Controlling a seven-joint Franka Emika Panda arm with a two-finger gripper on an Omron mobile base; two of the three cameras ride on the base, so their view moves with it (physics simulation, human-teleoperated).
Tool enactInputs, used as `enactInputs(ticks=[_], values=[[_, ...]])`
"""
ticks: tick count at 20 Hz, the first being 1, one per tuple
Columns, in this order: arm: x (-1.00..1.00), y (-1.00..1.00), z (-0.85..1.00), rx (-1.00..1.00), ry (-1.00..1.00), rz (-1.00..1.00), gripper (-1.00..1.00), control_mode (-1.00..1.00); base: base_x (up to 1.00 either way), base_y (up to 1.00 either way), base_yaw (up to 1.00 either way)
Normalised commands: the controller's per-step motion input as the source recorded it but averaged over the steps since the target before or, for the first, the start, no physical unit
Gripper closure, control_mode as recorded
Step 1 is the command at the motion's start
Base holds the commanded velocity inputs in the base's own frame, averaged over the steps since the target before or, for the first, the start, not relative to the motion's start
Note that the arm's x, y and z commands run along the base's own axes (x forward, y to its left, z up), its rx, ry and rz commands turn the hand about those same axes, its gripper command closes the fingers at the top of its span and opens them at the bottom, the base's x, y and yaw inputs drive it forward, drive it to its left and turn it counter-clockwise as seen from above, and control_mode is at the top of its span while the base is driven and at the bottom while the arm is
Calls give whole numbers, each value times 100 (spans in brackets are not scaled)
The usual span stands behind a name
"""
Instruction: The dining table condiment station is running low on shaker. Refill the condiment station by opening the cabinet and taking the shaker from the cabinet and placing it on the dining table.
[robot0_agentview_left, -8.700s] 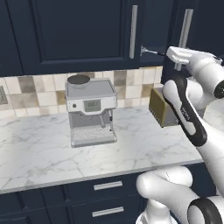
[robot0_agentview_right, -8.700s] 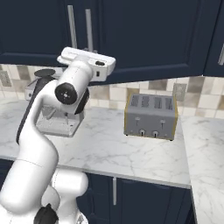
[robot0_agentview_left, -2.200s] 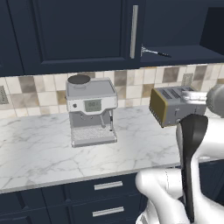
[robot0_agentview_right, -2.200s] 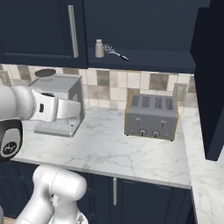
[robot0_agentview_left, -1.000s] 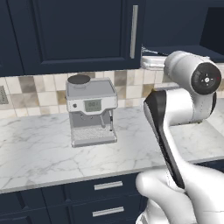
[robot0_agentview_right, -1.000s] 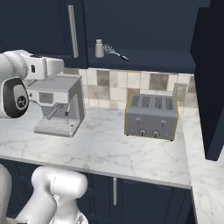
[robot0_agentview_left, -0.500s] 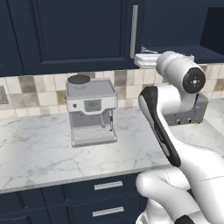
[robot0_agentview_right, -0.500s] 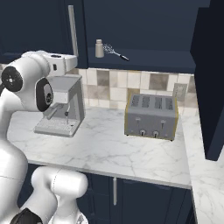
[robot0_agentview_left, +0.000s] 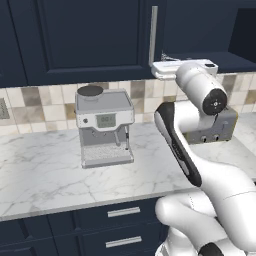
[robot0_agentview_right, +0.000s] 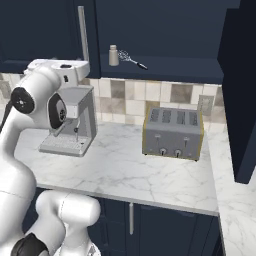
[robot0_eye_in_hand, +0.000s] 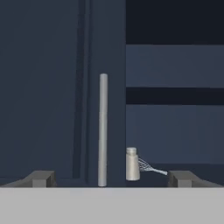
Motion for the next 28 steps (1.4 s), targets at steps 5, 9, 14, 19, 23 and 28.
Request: enactInputs(ticks=[5,9,14,19,23,28], values=[[26,0,0,-5,-5,5,-100,-100,0,0,0],[37,2,0,-1,0,4,-100,-100,0,0,0],[31,4,18,-1,0,0,-100,-100,0,0,0],[32,6,13,0,0,0,-100,-100,0,0,0],[44,7,0,0,0,0,-100,-100,0,0,0],[47,0,0,0,0,0,-100,-100,0,0,0]])
